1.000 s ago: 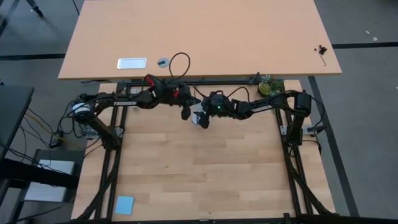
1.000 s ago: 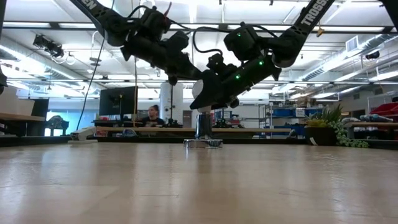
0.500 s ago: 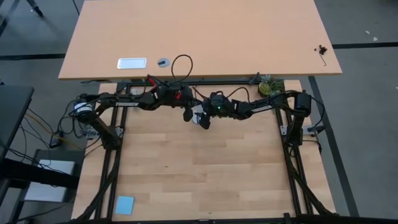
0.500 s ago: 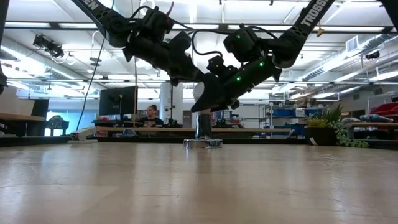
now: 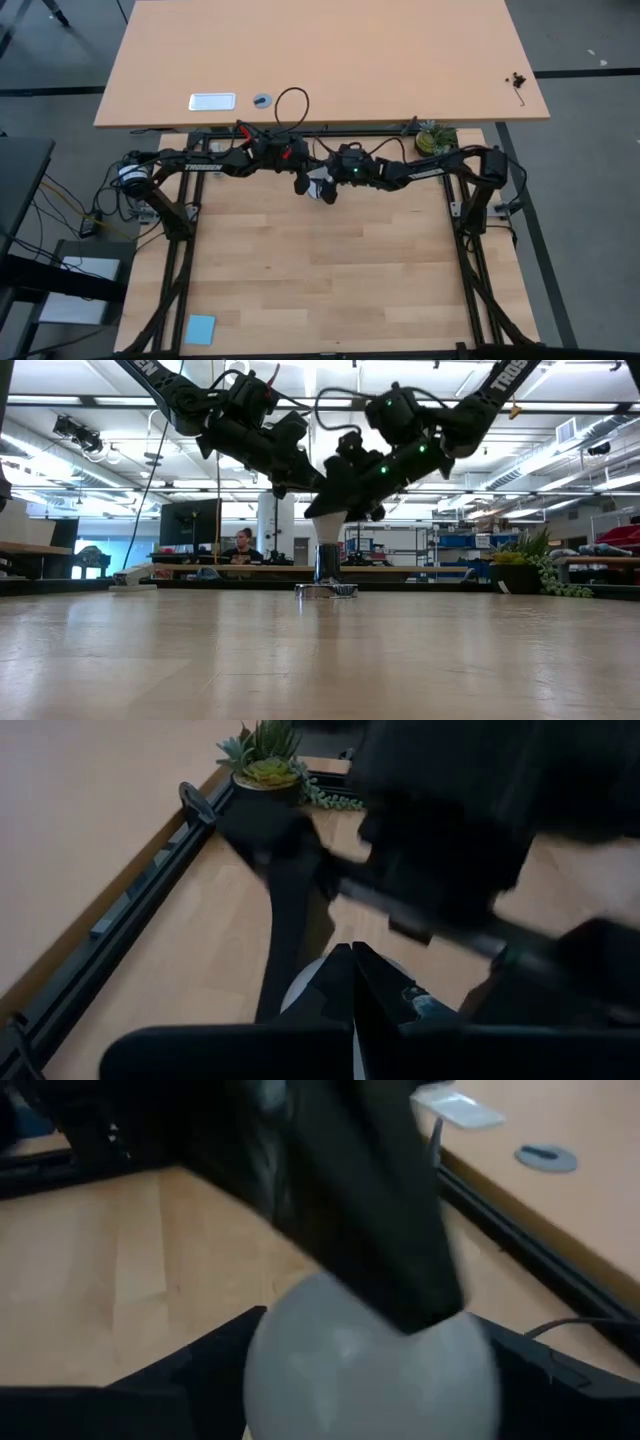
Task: Screw lightbulb
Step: Insert the lightbulb into the lamp
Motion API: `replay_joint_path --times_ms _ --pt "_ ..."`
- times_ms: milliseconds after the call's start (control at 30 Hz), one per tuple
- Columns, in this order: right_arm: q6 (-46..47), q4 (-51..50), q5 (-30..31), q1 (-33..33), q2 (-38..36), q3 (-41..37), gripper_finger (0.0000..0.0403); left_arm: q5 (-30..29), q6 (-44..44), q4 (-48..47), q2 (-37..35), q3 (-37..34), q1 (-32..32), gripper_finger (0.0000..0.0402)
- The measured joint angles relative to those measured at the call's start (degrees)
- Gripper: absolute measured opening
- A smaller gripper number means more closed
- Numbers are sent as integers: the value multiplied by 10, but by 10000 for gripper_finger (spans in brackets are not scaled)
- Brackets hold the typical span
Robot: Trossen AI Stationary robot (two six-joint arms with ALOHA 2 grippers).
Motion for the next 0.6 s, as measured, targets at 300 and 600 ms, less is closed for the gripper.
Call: replay_joint_path --times_ms 300,600 --pt "-16 -66 1 0 -57 0 309 -8 1 0 0 -1 0 0" --pt "-28 -77 25 10 -97 0 281 -12 1 2 1 -1 0 0"
